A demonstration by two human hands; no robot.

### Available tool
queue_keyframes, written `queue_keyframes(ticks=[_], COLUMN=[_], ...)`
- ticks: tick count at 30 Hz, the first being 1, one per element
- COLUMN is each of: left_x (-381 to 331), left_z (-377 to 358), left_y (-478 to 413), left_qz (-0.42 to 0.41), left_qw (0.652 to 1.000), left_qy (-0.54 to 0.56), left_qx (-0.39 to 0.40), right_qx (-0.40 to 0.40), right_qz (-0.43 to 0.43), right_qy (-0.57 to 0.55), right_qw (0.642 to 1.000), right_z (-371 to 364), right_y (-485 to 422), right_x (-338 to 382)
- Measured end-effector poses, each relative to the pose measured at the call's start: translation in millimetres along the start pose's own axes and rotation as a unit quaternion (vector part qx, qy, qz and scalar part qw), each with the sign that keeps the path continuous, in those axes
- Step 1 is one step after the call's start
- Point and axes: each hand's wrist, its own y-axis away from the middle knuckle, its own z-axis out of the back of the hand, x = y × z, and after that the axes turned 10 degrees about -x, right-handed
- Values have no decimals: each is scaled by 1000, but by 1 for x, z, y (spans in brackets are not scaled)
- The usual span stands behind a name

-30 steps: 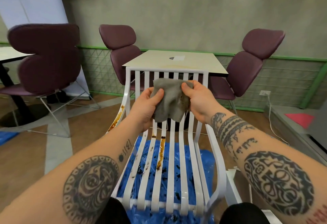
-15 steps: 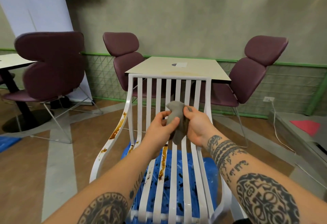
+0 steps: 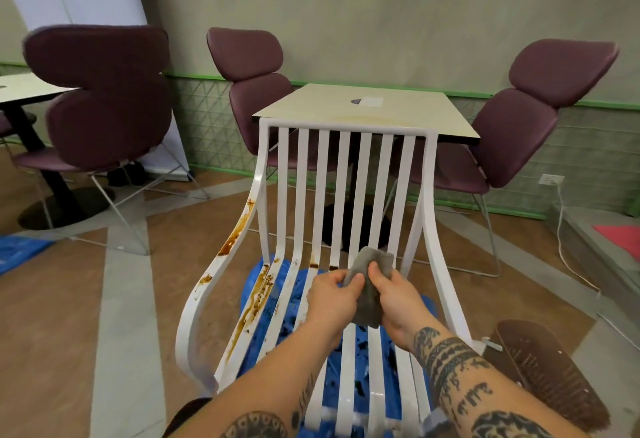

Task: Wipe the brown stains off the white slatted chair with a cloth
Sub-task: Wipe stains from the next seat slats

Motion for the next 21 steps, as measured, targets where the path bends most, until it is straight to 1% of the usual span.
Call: queue_keyframes(ticks=[5, 7, 9, 11, 12, 13, 16, 21], left_x=[41, 53, 61, 73, 79, 84, 102, 119], left_z=[5, 7, 11, 17, 21, 26, 44, 62], left_y=[-33, -46, -57, -72, -82, -93, -139, -225], left_qz=[14, 26, 38, 55, 62, 67, 75, 61], left_qw=[991, 986, 985, 986, 986, 986, 979, 959], left_qy=[-129, -163, -168, -150, -147, -151, -187, -249], left_qx=[-9, 7, 32, 52, 50, 37, -41, -124], right_qx=[-16, -29, -34, -40, -49, -64, -92, -77], right_qz=[-35, -48, -57, -69, -74, -79, -87, -73], right_qy=[29, 35, 46, 53, 59, 68, 88, 140], right_qw=[999, 998, 997, 995, 994, 993, 988, 985], right_z=[3, 0, -3, -6, -8, -8, -10, -19], right_y=[-30, -43, -59, -78, -89, -100, -139, -204], right_x=[-38, -55, -69, -81, -87, -92, -103, -109])
